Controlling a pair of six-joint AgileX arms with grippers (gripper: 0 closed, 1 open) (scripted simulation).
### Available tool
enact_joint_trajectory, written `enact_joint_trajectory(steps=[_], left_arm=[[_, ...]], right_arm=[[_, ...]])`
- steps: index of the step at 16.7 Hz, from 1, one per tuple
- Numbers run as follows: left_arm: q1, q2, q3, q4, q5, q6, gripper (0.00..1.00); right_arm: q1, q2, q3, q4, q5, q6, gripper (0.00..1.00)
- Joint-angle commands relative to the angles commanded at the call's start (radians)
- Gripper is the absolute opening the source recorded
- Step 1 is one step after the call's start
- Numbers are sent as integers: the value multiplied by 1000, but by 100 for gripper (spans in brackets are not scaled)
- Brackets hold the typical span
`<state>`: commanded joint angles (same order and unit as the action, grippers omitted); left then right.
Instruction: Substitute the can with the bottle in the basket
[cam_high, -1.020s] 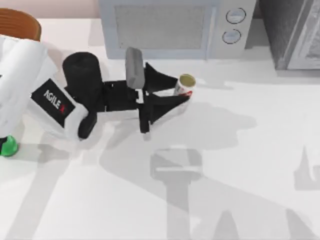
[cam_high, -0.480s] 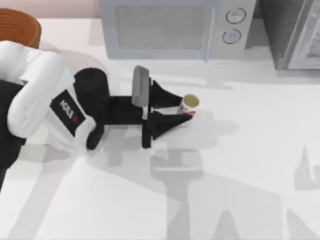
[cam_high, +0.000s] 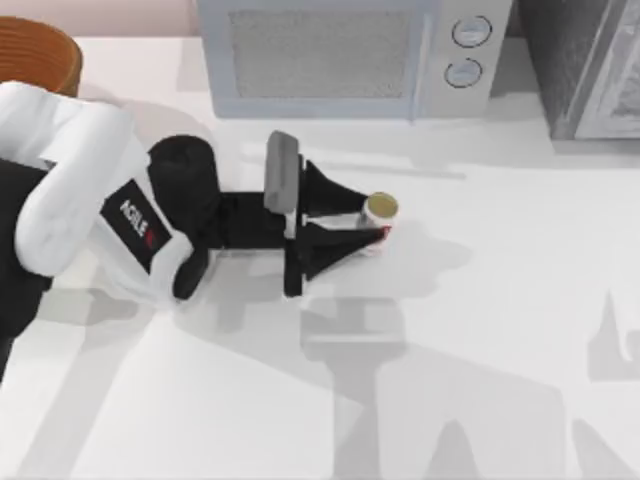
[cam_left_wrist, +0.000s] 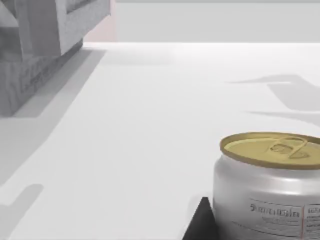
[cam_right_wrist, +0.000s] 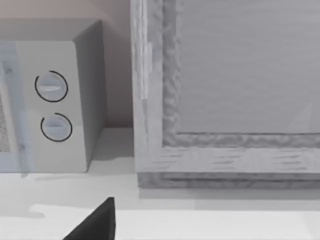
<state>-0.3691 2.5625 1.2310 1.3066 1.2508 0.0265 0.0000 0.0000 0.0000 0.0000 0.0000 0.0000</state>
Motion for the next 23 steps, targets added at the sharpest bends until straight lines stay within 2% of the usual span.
enact_joint_trajectory(steps=[6,17,20,23], left_arm=[[0,0,0,0,0,0,98],[8,-10,-7,-9,-8,-1,100],[43,-102,-66,-82,-73,-6,100],[96,-289,-169,-207,-186,-8,100]], right_arm=[[0,0,0,0,0,0,100],[0,0,0,0,0,0,100],[0,0,0,0,0,0,100],[0,0,0,0,0,0,100]])
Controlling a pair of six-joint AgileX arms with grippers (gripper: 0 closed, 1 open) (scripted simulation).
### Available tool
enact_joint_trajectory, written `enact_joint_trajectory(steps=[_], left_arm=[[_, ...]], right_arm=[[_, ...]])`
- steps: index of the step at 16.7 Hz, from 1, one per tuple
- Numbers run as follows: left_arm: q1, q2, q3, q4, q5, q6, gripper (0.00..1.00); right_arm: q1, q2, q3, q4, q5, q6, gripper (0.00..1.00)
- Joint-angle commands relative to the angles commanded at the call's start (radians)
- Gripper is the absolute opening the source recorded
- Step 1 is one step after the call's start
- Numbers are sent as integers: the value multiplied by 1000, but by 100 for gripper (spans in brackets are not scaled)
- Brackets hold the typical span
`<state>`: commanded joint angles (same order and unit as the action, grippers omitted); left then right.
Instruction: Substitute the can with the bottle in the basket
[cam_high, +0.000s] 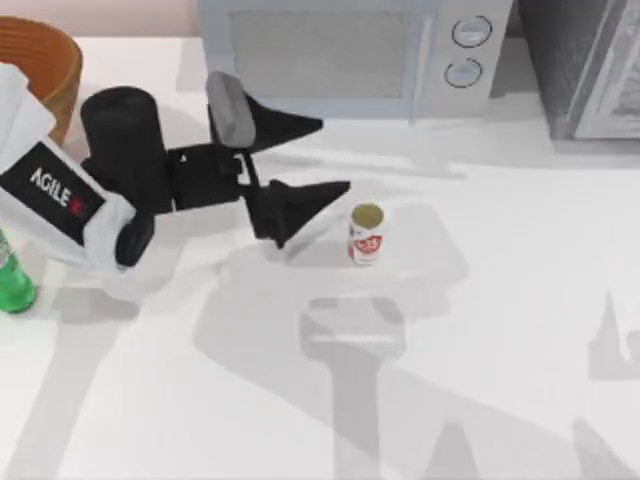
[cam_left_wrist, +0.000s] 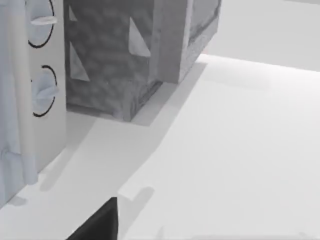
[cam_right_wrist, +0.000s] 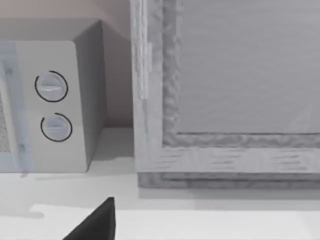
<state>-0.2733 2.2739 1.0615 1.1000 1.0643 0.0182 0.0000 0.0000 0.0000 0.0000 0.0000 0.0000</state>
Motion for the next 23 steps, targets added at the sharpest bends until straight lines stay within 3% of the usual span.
enact_joint_trajectory(steps=[4,15,19,23], left_arm=[[81,-391,-188,-217,-200,1,100],[243,-1750,-787,-849,-803,-6,100],[265,-2087,-954,-1006,-963,-13,100],[273,-2254,-1050,-1090,-1053,-18,100]], right_arm=[[0,0,0,0,0,0,100],[0,0,0,0,0,0,100],[0,0,0,0,0,0,100],[0,0,0,0,0,0,100]])
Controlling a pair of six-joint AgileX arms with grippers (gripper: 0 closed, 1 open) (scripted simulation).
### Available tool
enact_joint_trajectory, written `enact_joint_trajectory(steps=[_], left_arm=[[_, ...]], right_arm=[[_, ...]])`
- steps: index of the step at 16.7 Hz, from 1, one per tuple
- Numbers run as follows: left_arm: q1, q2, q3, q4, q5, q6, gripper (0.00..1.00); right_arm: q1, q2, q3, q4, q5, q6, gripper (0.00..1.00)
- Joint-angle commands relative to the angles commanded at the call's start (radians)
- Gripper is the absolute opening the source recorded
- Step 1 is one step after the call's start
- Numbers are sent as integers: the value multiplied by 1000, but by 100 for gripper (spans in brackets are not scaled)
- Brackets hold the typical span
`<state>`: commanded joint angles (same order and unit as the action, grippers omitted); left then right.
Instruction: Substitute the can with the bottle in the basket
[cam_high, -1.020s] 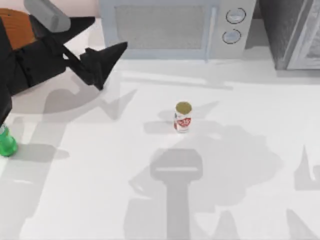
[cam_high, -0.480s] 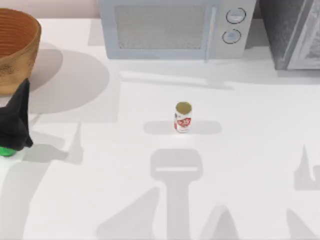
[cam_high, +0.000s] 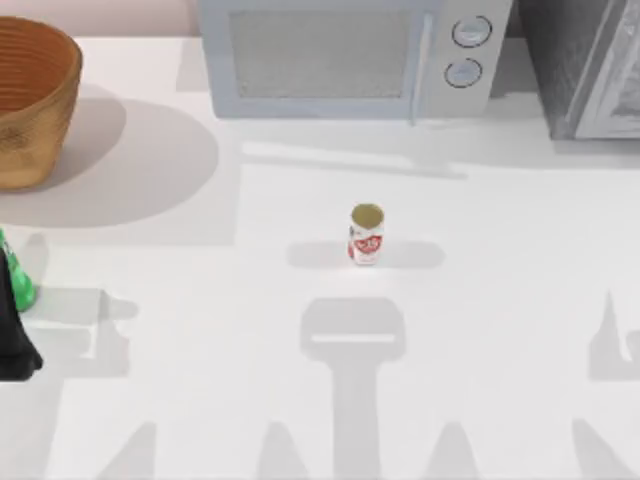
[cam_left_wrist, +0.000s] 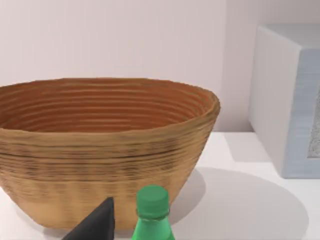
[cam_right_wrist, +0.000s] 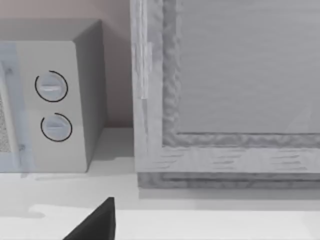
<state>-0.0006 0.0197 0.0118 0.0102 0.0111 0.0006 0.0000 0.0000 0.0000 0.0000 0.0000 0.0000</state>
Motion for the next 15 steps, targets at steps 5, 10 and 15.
enact_joint_trajectory(steps=[5,10,15], left_arm=[[1,-20,-12,-10,-11,-1,100],[13,48,-11,43,-4,4,100],[56,331,-6,278,39,22,100]], right_arm=[[0,0,0,0,0,0,100],[0,0,0,0,0,0,100],[0,0,0,0,0,0,100]])
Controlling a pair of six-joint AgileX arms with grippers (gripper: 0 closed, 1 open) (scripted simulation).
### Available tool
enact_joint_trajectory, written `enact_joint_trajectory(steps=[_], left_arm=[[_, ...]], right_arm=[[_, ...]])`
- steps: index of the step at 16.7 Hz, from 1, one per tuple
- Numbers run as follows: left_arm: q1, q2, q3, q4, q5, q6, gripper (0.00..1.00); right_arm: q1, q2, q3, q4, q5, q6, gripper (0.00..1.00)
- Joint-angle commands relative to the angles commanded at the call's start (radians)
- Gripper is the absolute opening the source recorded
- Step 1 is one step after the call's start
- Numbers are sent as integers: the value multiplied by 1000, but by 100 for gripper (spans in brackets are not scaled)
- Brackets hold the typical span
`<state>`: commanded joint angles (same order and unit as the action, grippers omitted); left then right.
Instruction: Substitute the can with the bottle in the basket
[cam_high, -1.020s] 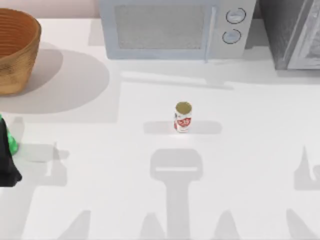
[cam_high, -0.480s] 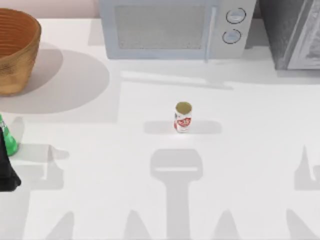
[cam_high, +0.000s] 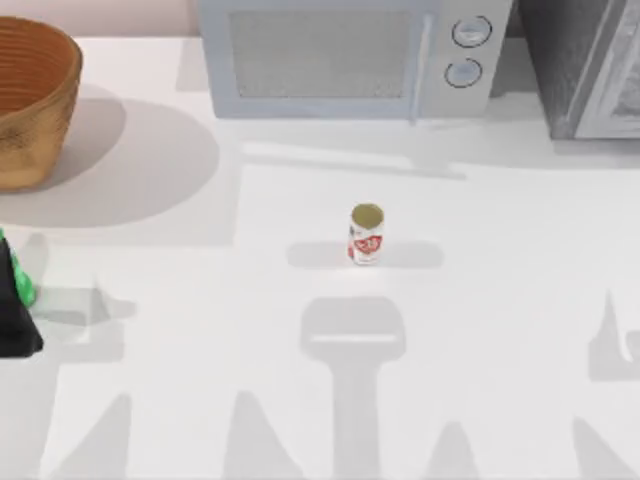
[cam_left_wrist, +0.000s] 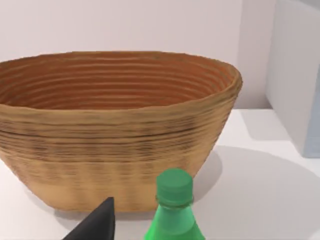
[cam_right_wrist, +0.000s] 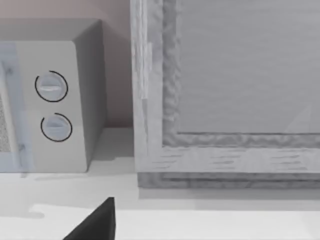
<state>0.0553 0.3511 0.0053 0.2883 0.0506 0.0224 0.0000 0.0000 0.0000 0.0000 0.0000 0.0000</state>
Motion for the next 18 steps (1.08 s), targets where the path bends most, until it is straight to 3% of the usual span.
enact_joint_trajectory(steps=[11,18], left_arm=[[121,906,4,710,146,48,100],[165,1219,13,952,189,65,100]], right_arm=[[0,0,0,0,0,0,100],[0,0,0,0,0,0,100]])
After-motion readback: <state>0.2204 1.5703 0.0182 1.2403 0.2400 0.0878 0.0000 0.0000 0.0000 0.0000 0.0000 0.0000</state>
